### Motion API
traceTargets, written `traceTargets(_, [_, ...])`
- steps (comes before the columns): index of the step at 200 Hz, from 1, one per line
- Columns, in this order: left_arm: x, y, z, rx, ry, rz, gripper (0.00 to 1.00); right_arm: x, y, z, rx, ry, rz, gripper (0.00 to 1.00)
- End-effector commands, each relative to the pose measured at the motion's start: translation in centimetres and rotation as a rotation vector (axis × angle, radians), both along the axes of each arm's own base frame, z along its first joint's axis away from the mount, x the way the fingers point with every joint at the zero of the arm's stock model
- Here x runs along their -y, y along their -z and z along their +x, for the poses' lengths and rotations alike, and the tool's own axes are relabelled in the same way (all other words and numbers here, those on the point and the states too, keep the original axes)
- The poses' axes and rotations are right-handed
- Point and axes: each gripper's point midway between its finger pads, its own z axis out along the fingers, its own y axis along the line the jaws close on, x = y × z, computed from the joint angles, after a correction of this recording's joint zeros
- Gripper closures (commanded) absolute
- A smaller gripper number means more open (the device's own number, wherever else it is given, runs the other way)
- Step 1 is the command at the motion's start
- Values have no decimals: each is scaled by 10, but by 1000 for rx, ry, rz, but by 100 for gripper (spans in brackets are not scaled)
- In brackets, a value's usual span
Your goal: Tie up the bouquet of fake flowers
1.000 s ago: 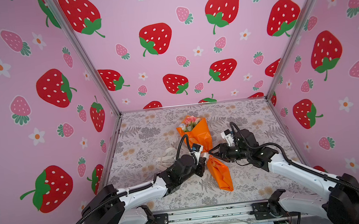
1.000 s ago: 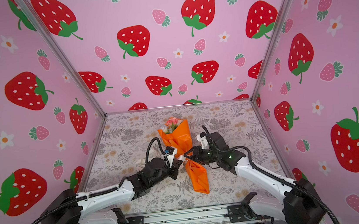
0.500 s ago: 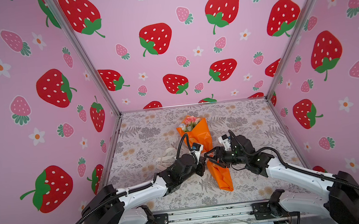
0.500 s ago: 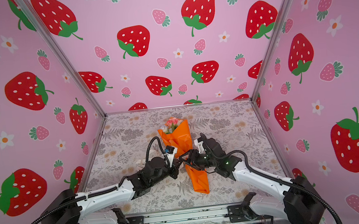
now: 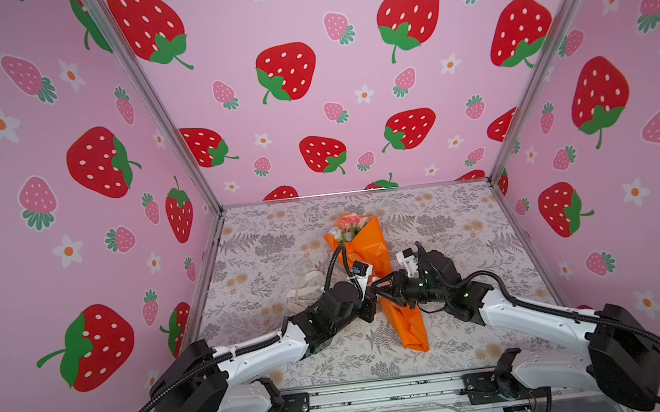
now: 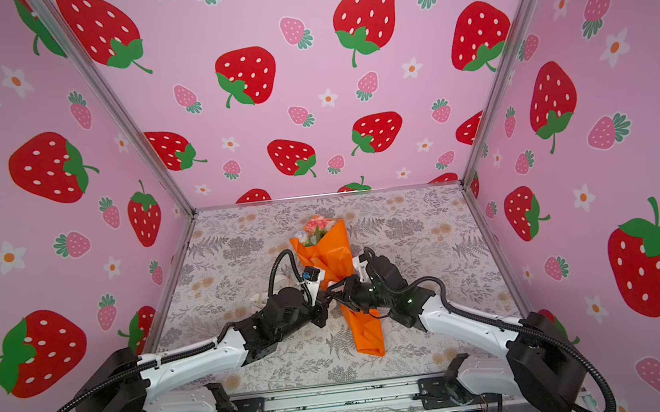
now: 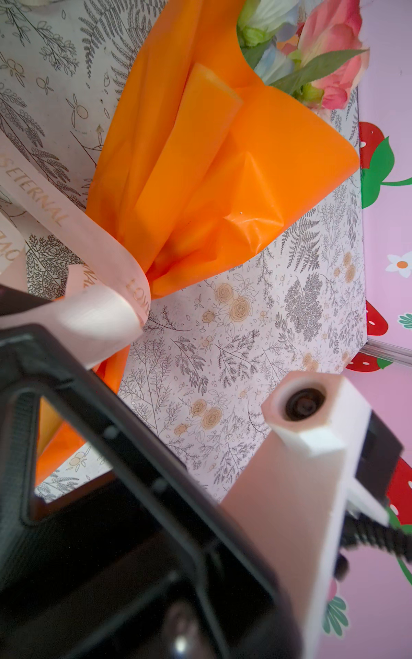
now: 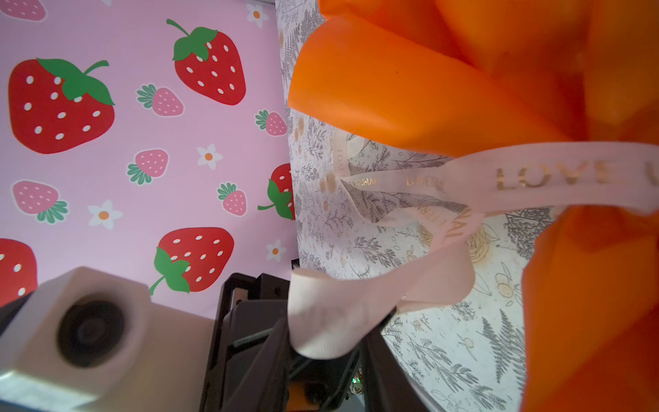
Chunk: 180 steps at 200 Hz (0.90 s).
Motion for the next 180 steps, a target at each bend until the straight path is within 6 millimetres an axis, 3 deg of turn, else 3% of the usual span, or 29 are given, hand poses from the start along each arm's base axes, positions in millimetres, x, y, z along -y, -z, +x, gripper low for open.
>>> traceTargets(1, [9,-7,-5,2,48,-1,96,2,-17,14,78,48,22,86])
traceTargets(21, [11,-5,-8,-3,68,9,95,5,-15,17,91,52,12,94])
traceTargets(34, [9,-4,-9,-6,72,26,87,6,-16,19,103,56,6,99])
traceTargets(47, [6,-3,-10,-3,72,34,80,8,-15,20,112,54,-3,100])
traceTargets(63, [2,-3,-15,9,94,49,80,10,-15,21,121,55,-12,100])
traceTargets(82, [-4,-4,-21,10,110,63,62,12,-15,22,131,54,-17,100])
traceTargets(107, [-17,-10,-26,30,113,66,51,13,-14,22,144,47,-24,100])
traceTargets(122, [-36,-11,-20,35,47,85,42,13,-14,21,152,38,-27,100])
traceTargets(155, [-84,19,9,-161,-121,112,45,13,-16,21,167,25,-38,100])
traceTargets(180, [-90,33,18,-226,-102,192,48,12,-18,21,179,13,-44,100])
